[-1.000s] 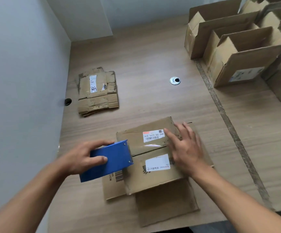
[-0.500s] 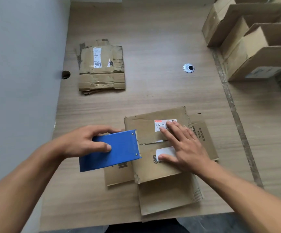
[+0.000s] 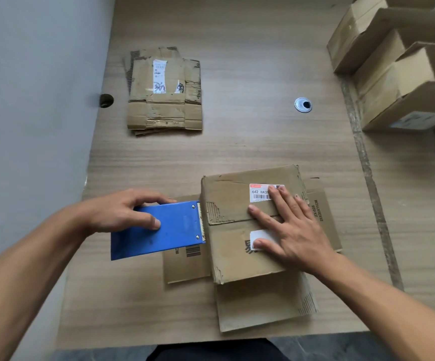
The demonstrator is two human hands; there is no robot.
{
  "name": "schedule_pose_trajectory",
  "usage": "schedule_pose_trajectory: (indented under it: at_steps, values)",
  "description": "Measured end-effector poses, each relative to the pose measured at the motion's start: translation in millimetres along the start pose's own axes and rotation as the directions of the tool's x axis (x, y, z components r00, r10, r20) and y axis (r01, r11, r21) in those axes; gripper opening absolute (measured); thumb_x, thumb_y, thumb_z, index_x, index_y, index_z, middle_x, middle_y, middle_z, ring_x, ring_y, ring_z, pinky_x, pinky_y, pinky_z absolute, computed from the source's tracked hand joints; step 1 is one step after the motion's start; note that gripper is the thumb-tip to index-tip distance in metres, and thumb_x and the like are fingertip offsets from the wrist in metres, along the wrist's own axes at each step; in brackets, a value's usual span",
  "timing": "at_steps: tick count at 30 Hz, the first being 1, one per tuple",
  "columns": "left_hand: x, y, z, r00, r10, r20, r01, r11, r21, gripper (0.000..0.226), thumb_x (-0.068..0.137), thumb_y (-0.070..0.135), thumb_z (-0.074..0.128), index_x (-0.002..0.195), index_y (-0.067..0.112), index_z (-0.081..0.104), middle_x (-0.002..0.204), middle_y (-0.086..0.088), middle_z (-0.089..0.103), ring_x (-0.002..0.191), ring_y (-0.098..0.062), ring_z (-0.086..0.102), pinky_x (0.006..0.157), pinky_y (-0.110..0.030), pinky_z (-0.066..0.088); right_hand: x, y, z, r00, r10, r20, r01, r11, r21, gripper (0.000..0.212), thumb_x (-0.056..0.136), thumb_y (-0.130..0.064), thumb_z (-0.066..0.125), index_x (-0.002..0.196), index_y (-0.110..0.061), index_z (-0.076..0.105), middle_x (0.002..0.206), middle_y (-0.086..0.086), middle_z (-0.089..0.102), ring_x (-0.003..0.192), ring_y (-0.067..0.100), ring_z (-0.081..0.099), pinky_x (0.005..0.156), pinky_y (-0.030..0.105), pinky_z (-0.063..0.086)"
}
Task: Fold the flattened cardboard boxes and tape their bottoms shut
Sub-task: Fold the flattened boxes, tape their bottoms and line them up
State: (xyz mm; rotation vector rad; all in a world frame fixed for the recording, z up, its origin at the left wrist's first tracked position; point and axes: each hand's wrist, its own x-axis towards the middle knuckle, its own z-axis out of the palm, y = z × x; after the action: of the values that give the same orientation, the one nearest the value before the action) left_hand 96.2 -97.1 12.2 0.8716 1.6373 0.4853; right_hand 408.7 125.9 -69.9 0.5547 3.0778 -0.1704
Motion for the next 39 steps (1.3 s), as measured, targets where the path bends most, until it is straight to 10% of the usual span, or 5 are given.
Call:
schedule_pose_trajectory:
  at_steps: [18,32,36,39]
  values:
    - [-0.8,-10.8,-4.6,0.999,-0.025,0.041,0.027,0.999,-0.047,0.04,0.075,0.035,0.066,0.114,0.044,0.066,0.109,0.004,0.073,0.096,-0.02,0.07,0.085,-0.035,0.051,0.6,-0.3,-2.2,0.999,0.022,0.025,-0.023,0.999,0.026,0.061,0.094,-0.076,0.023,0.147,-0.048,0.038,0.162,0.01,0.027,0.15,0.028,0.024,0.118,0.049,0.025]
    - [21.7,-16.8,16.4,0.997,-0.065,-0.035,0.068,0.994,0.09,0.044,0.062,0.055,0.063,0.105,0.053,0.065,0.096,0.019,0.071,0.087,-0.004,0.066,0.086,-0.034,0.049,4.5,-13.1,-17.6,0.947,0.111,0.3,-0.097,0.993,-0.062,0.061,0.088,-0.076,-0.008,0.147,-0.059,-0.012,0.164,0.004,-0.018,0.151,0.023,-0.02,0.12,0.043,-0.01]
    - [23.8,-12.9,15.6,0.997,-0.069,-0.037,0.074,0.982,0.174,0.057,0.058,0.062,0.058,0.112,0.044,0.067,0.102,0.017,0.071,0.094,-0.01,0.066,0.094,-0.041,0.05,-3.2,-62.7,-18.3,0.992,0.106,0.068,-0.104,0.994,-0.023,0.057,0.095,-0.043,0.036,0.147,-0.025,0.046,0.154,0.015,0.041,0.144,0.036,0.035,0.114,0.053,0.025]
    - [22.4,-10.4,11.7,0.996,-0.079,-0.033,0.084,0.964,0.253,0.053,0.059,0.066,0.056,0.111,0.052,0.064,0.103,0.018,0.071,0.096,-0.01,0.065,0.093,-0.039,0.048,-2.5,-109.6,-9.3,0.995,0.045,0.094,-0.052,0.996,0.074,0.061,0.094,-0.051,0.038,0.14,-0.015,0.057,0.148,0.011,0.051,0.137,0.03,0.047,0.11,0.047,0.043]
